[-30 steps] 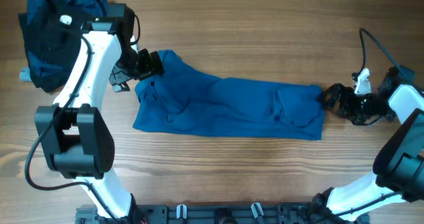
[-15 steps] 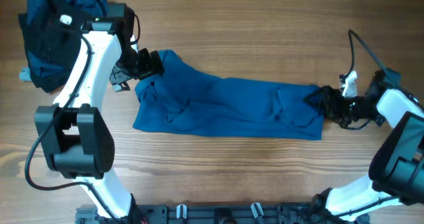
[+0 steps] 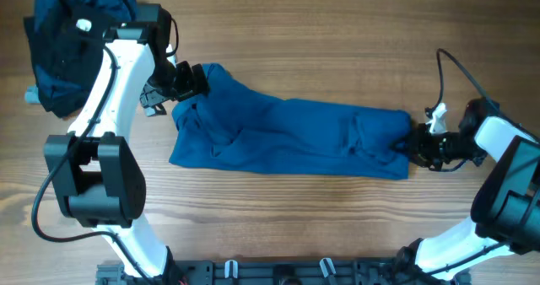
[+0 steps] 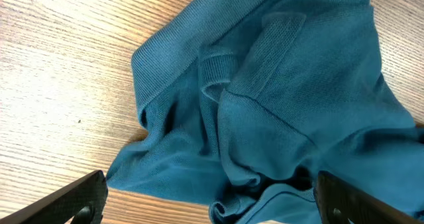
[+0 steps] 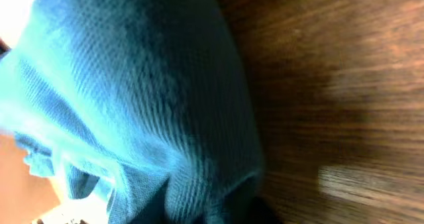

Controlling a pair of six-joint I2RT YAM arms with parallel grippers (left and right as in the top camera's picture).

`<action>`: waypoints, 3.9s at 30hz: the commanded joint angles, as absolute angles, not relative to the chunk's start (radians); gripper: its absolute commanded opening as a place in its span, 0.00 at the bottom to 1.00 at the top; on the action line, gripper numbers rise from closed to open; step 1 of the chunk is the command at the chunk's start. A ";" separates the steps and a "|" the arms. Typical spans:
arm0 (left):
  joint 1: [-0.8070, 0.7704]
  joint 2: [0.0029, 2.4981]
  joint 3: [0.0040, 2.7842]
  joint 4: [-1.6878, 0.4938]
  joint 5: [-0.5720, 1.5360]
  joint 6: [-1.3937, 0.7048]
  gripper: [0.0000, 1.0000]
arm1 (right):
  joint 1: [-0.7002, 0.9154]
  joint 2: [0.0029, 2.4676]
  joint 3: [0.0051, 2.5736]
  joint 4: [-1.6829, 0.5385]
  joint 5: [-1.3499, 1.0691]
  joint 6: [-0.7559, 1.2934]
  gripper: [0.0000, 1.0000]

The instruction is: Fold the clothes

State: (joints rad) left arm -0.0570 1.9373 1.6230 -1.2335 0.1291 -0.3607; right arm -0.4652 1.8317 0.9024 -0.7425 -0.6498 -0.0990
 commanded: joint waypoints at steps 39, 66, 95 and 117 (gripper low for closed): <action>-0.055 1.925 1.621 -1.256 0.172 -0.348 1.00 | 0.170 1.577 1.091 -0.852 0.112 0.352 0.05; -0.055 1.925 1.621 -1.271 0.171 -0.348 1.00 | 0.195 1.427 1.187 -0.876 -0.163 0.371 0.26; -0.055 1.925 1.621 -1.267 0.171 -0.348 1.00 | 0.169 1.475 1.171 -0.833 -0.253 0.295 0.08; -0.055 1.925 1.621 -1.279 0.171 -0.348 1.00 | -0.047 1.896 1.172 -0.425 -0.985 -0.056 0.05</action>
